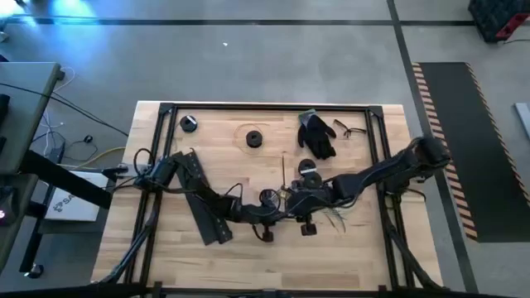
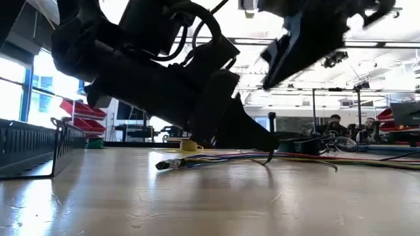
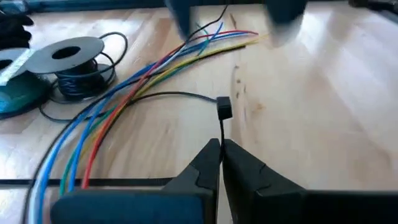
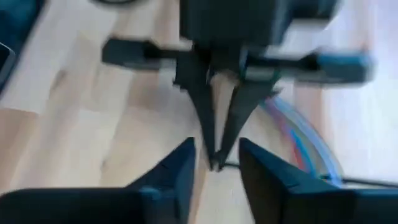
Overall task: Ziptie cables
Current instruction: Wrap the cables together using a black zip tie
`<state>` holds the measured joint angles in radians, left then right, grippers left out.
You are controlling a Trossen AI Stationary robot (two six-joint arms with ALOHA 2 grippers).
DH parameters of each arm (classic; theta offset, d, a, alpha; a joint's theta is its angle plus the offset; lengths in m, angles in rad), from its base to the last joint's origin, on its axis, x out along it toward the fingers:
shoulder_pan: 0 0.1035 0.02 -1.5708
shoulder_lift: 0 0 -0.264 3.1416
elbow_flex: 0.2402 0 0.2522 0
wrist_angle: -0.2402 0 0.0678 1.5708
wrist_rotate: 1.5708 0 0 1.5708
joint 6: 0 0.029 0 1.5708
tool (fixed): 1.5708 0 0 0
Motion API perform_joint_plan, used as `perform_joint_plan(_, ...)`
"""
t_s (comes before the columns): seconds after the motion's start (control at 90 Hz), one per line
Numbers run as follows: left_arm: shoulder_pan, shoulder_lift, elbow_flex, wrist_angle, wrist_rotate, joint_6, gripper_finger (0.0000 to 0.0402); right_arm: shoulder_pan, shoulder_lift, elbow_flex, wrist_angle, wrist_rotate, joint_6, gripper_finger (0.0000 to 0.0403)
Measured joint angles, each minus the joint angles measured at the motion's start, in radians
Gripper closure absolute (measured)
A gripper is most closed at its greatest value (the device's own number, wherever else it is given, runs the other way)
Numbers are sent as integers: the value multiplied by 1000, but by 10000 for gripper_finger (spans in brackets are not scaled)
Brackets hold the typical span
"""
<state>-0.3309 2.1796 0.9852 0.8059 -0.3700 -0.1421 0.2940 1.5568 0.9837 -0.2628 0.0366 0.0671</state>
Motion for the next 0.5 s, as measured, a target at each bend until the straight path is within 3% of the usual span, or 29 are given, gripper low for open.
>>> perform_joint_plan(0.167, 1, 0, -1, 0, 21, -40, 401, -132, -54, -113, 127, 51, 17, 205)
perform_joint_plan(0.356, 1, 0, -1, -2, 28, -40, 401, -376, 17, -317, 448, -69, 194, 203)
perform_joint_plan(0.5, 3, 0, -1, -7, 38, -39, 402, -506, 129, -365, 629, -147, 239, 192)
